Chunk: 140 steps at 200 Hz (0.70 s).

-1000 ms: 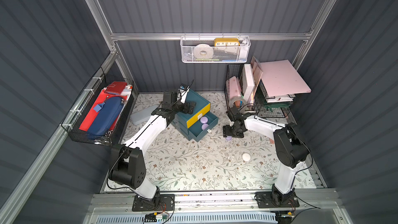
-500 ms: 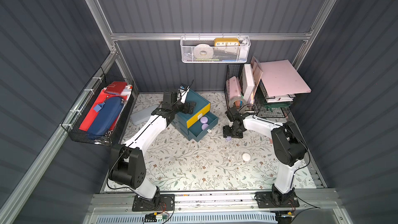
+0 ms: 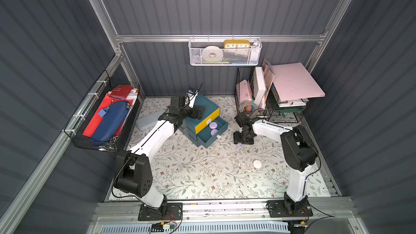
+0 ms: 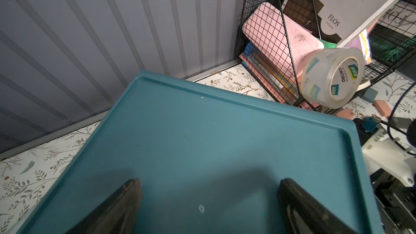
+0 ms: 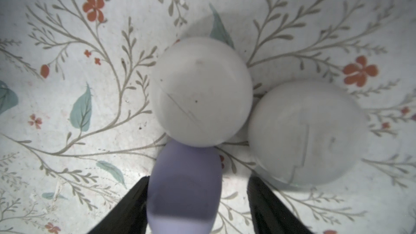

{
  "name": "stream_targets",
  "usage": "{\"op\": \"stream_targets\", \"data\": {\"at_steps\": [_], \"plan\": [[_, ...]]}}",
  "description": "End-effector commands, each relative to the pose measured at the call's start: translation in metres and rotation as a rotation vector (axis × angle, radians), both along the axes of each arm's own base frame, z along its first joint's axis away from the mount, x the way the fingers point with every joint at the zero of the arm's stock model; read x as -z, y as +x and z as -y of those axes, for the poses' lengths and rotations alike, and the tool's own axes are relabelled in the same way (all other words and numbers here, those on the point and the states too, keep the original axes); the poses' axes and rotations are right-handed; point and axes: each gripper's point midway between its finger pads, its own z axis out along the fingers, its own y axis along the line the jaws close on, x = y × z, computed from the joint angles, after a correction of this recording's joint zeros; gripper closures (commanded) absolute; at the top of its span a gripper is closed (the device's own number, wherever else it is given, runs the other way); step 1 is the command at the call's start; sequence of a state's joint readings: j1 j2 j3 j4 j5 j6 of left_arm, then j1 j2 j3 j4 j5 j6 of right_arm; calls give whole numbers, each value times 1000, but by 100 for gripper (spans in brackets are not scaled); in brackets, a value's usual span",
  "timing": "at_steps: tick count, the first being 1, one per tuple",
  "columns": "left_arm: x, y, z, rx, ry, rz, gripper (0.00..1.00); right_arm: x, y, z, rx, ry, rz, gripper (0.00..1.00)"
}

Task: Put the bluetooth earphones in the drawer according to color
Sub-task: Pick up the Bluetooth earphone from the center of the board.

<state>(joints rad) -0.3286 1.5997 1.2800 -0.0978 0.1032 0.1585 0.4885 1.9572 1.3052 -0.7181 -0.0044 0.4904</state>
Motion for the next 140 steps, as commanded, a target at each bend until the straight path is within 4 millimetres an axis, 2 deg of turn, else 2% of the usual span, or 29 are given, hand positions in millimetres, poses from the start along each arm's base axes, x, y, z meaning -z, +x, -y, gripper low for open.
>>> {"op": "stream_targets", "data": {"at_steps": [1,90,106,140], "plan": [[69,-29,-3,18,94,-238,1,2,6,-1,3,-8,3,32],[69,-30,-1,26,86,-241,1,7,6,-5,-10,-4,-20,47],[69,-29,-1,25,86,-240,1,7,5,-7,-12,7,-23,47],[69,-30,-2,25,86,-241,0,8,2,-9,-22,17,-38,38]]}}
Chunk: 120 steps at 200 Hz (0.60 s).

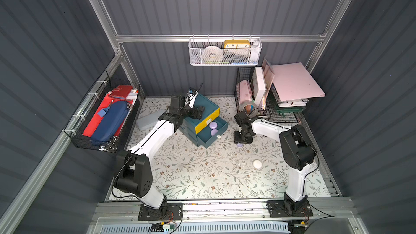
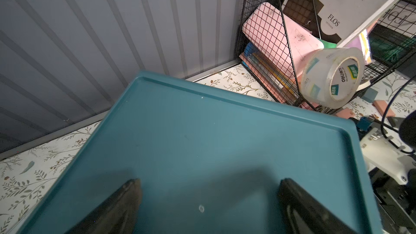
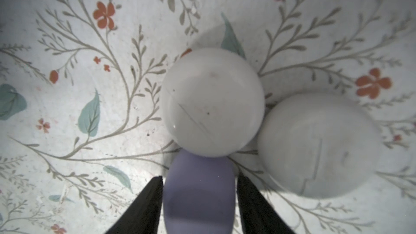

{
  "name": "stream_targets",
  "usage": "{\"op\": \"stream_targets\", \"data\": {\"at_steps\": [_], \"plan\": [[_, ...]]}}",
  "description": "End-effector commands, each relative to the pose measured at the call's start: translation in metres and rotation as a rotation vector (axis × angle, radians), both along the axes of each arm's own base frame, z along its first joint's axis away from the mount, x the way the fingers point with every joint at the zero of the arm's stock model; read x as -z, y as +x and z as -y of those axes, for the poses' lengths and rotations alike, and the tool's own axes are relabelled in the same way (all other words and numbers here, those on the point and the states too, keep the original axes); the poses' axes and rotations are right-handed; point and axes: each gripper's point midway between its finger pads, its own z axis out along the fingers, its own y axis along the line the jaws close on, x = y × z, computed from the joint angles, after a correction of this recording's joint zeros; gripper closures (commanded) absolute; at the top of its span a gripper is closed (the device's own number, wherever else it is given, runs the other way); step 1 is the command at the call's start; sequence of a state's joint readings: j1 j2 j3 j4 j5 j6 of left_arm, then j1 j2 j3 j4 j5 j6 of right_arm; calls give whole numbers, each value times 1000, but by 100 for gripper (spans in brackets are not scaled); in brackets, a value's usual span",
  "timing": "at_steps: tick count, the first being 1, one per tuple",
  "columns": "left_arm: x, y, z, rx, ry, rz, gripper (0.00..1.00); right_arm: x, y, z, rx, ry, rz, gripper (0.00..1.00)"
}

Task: Put the bluetooth earphones in the drawer according to color
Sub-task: Pick up the Bluetooth earphone from the center of the board.

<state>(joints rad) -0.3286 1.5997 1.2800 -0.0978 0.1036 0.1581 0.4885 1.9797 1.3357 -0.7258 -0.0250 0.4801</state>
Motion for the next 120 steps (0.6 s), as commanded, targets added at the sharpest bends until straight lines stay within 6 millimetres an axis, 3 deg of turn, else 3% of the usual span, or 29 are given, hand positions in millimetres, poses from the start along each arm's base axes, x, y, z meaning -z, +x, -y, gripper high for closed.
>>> {"op": "stream_targets", "data": {"at_steps": [1,39,120], "plan": [[69,-29,-2,24,86,-240,1,8,-2,-3,-8,0,-32,38],[68,-29,-2,24,86,-237,1,12,-6,-2,-12,-4,-46,39],[70,-29,-2,24,88,-242,1,13,-7,-1,-21,-11,-50,67]]}}
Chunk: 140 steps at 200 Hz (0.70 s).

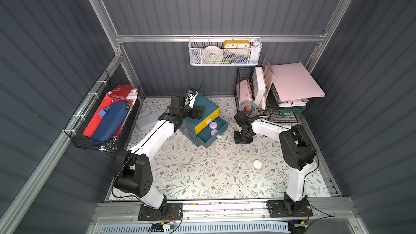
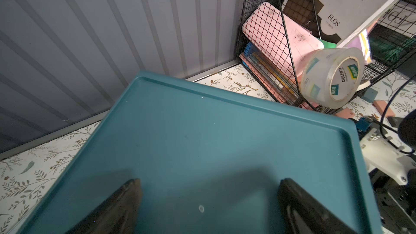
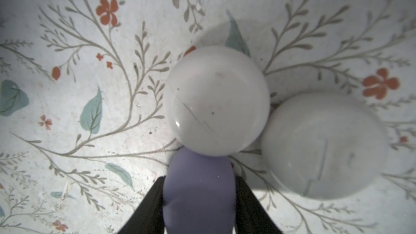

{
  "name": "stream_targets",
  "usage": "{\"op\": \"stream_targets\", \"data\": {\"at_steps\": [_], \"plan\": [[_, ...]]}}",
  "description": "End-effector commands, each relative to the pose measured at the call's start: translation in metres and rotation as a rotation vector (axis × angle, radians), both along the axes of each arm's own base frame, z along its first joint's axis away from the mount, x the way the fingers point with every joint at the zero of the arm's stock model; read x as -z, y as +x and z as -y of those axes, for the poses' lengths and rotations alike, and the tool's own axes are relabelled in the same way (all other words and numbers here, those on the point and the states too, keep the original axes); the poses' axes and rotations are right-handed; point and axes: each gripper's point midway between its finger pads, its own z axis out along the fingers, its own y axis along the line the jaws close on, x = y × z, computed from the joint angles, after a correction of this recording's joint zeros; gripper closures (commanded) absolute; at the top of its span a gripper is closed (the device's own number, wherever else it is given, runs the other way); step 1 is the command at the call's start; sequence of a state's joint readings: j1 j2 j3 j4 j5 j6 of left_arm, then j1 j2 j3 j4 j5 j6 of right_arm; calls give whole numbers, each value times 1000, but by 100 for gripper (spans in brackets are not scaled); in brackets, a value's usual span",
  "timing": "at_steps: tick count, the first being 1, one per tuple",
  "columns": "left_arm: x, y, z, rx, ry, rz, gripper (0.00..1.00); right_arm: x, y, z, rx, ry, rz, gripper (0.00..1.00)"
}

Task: Put the bluetooth earphones in the drawer according to color
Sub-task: Pick up the Bluetooth earphone from the center of the board.

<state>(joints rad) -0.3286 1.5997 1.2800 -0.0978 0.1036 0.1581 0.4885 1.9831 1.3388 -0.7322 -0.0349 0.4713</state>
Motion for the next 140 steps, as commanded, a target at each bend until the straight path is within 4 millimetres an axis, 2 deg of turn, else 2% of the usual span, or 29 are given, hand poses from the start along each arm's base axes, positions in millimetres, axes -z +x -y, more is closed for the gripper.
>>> {"op": "stream_targets", "data": {"at_steps": [1,30,42,61,78,96,140], "plan": [[71,-29,-2,24,87,-243,1,12,-5,1,-10,-16,-40,68],[71,-29,-2,23,89,-243,1,12,-4,0,-11,-11,-38,84],[71,-29,-2,22,89,-243,1,11,-4,0,-14,-12,-36,100],[71,-29,-2,22,89,-242,1,1,0,0,-8,-1,2,100],[70,-29,-2,21,89,-242,0,-23,9,-10,-15,75,99,100],[70,-29,-2,21,89,-241,1,-60,18,-21,-35,163,232,100],[71,-29,-2,21,90,-245,1,-131,22,-59,-181,266,438,100]]}}
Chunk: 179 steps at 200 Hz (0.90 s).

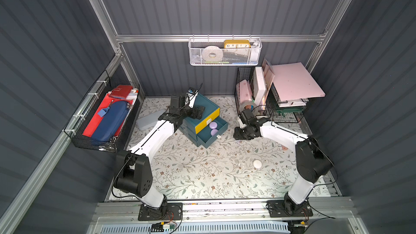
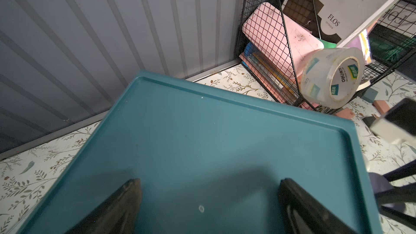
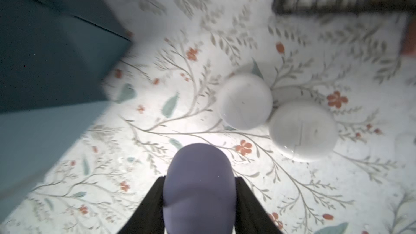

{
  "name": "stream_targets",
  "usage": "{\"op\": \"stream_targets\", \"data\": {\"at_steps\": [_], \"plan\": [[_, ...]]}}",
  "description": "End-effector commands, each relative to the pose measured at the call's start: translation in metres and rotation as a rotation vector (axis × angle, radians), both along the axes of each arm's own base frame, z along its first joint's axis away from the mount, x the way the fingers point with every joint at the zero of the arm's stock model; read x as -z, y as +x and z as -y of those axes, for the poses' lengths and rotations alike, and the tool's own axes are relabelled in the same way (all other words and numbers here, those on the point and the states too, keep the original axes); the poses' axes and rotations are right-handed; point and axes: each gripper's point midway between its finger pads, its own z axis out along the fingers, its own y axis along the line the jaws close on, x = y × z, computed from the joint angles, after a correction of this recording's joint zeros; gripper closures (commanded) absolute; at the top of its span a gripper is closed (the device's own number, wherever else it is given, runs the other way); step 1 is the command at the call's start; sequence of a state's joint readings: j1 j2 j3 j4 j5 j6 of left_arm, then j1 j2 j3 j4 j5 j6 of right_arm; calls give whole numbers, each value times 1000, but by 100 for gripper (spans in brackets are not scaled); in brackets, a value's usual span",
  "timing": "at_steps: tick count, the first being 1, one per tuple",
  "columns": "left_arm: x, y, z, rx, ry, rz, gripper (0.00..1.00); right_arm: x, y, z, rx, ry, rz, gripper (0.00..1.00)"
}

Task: Put the bluetooth earphones in the drawer according to color
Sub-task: Pick up the Bluetooth earphone from the center of the board, then place the bluetooth earphone in the drawer.

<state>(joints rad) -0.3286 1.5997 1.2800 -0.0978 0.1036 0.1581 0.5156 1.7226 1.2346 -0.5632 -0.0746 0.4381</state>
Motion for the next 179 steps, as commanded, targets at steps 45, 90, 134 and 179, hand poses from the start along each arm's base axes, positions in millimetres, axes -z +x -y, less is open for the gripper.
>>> {"op": "stream_targets", "data": {"at_steps": [45,90,134,179], "plan": [[69,-29,-2,20,91,-239,1,-106,16,-62,-165,147,389,100],[70,-29,-3,17,94,-239,1,-113,23,-80,-199,203,412,100],[70,-29,-4,16,98,-236,1,-100,32,-100,-215,216,354,100],[71,-28,-5,13,102,-238,1,-93,37,-106,-212,213,348,100]]}}
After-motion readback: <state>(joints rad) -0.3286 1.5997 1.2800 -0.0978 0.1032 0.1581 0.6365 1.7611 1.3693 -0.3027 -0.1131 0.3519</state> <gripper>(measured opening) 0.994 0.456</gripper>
